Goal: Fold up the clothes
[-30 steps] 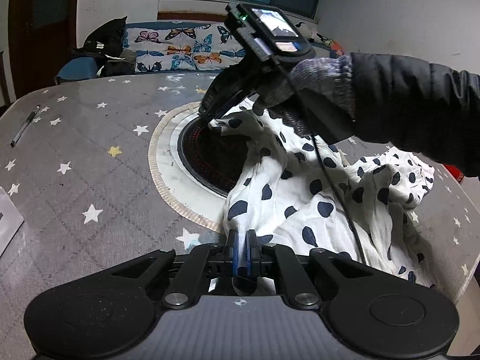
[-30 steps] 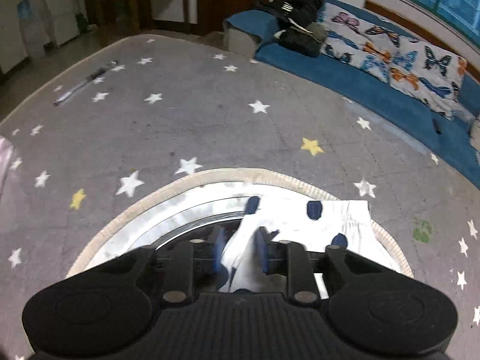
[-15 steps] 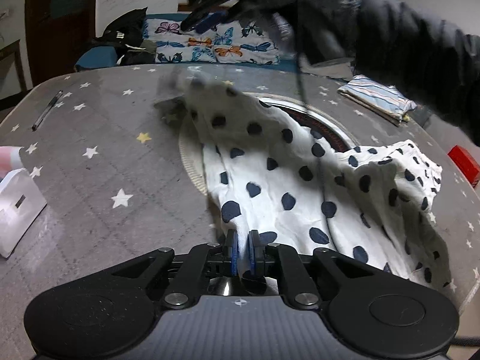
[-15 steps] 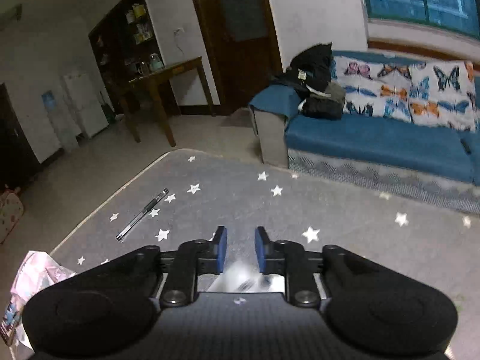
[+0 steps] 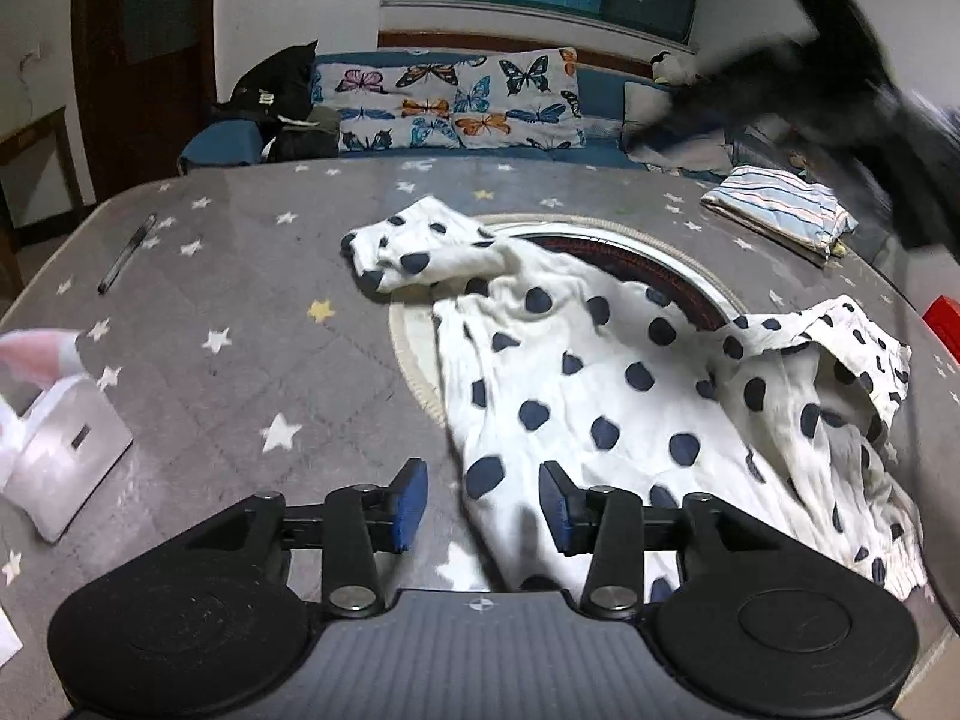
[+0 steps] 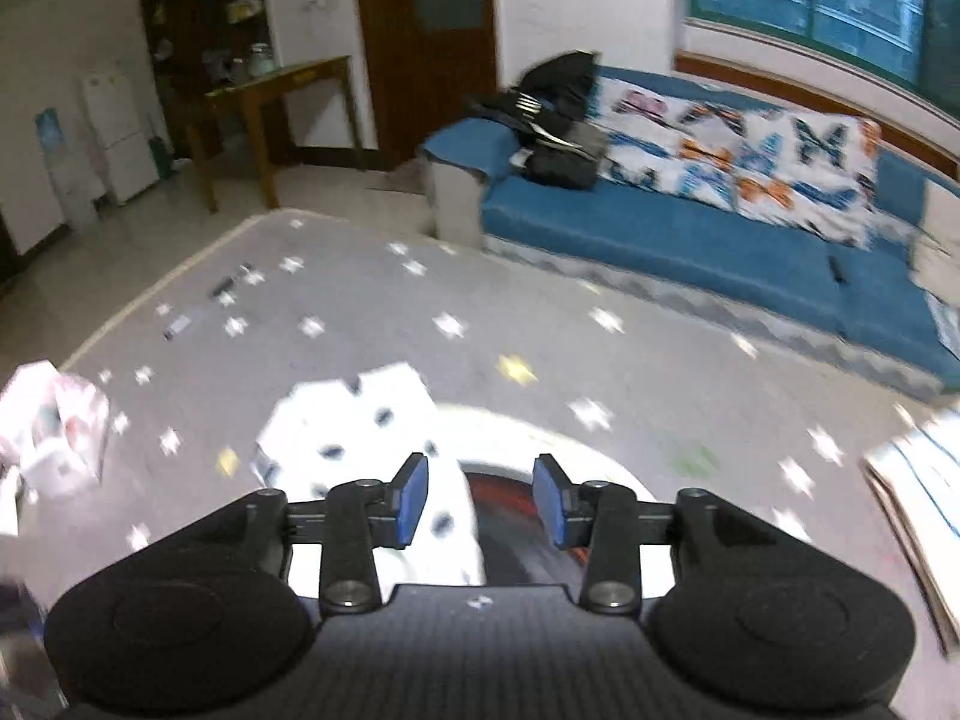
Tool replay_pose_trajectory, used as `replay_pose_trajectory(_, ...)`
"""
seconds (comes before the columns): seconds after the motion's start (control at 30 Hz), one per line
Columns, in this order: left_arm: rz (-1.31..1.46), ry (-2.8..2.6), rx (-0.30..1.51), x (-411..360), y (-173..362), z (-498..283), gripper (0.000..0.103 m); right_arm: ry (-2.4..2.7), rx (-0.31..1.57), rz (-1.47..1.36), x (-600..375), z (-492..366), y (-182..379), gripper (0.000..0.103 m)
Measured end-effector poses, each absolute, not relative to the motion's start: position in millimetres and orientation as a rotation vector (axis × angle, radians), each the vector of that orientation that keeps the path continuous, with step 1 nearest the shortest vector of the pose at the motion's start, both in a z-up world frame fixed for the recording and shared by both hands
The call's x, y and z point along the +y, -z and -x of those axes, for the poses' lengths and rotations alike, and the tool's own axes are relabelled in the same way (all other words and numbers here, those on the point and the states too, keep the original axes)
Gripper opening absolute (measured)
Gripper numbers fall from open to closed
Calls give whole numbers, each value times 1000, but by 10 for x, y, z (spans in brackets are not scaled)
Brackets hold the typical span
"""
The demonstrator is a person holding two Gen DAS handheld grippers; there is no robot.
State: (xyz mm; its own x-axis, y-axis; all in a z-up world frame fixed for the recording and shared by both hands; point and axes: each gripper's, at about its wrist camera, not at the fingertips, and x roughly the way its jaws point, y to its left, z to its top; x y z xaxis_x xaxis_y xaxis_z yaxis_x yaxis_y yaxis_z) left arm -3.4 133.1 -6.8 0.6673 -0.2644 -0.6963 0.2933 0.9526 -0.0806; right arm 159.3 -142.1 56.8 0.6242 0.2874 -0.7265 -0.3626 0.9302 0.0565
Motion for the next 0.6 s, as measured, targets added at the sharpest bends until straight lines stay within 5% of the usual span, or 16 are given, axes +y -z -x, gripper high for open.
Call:
replay_pose_trajectory(0.27, -71, 340, 763, 957, 23, 10, 62, -189, 890, 73, -2398, -916, -354, 48)
replay_pose_trajectory(0.6, -164, 590, 745, 250, -11, 380, 61, 14, 970, 37, -3309, -249, 48, 50)
